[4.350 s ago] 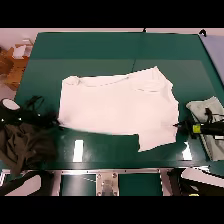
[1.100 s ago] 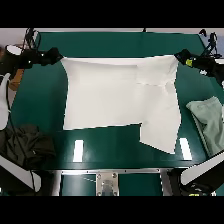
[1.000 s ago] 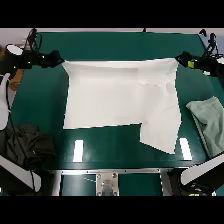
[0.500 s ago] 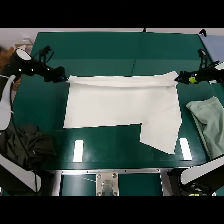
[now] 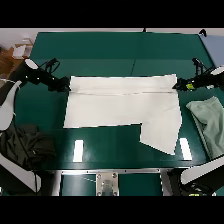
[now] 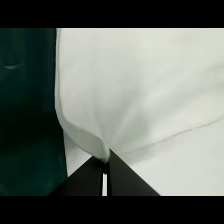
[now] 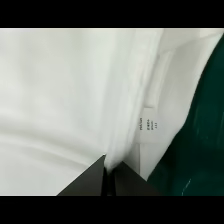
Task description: Fold the shirts.
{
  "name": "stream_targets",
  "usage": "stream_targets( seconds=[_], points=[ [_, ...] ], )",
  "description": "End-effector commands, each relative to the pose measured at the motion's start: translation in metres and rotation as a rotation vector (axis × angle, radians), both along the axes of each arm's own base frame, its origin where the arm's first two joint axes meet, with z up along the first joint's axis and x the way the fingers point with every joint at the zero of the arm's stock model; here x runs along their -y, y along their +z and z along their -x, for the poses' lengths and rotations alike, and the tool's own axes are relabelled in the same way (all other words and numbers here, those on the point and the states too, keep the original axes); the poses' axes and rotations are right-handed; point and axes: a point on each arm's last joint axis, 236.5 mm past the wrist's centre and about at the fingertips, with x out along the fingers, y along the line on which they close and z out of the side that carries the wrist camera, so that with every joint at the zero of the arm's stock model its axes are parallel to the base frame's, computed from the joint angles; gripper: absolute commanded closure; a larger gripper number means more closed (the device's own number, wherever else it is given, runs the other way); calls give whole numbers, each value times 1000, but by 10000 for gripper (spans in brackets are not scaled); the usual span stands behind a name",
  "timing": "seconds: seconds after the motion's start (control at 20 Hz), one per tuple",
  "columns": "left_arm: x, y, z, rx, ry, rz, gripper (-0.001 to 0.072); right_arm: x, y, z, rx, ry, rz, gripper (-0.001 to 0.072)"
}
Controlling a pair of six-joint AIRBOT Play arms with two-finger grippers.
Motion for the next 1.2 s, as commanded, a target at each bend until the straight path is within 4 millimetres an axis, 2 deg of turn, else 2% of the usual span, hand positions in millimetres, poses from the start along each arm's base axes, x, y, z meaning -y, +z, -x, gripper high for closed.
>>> stream_targets(
  seconds=[0.0,0.15,0.2,0.25,0.3,0.35,0.4,0.5,0.6,0.75,0.8,0.85,0.95,1.0,1.05,1.15],
  points=[
    [4,-3,16,-59,-32,12,687,-1,-2,3,-12,1,-2,693],
    [2,-3,10,-46,2,9,687,-1,-2,3,-12,1,-3,691],
    [4,-2,7,-39,13,19,687,-1,-1,2,-11,0,-3,661],
    [6,0,7,-38,15,31,685,-1,-1,2,-15,-13,-8,544],
    [7,2,6,-40,17,40,459,0,2,2,-20,-28,-16,419],
    [7,5,8,-58,27,46,141,0,8,1,-19,-28,-20,356],
    [4,10,8,-69,35,49,105,2,19,1,-14,-28,-21,350],
    [-7,25,11,-107,56,65,106,7,47,1,5,-68,-29,350],
    [-24,40,23,-165,83,90,106,17,74,11,22,-105,-34,351],
    [-40,59,61,-233,79,106,107,26,92,53,-30,-135,-67,362],
    [-42,60,77,-241,87,109,107,29,92,71,-48,-168,-79,369],
    [-42,57,96,-245,105,110,107,32,88,90,-64,-205,-95,407],
    [-35,44,136,-257,154,109,106,35,77,131,-82,-306,-134,409],
    [-31,36,156,-260,177,104,107,34,72,150,-83,-364,-171,398],
    [-26,28,175,-262,203,106,107,33,67,165,-81,-418,-202,358],
    [-21,15,205,-254,246,93,107,37,55,185,-62,-532,-246,336]
  ],
)
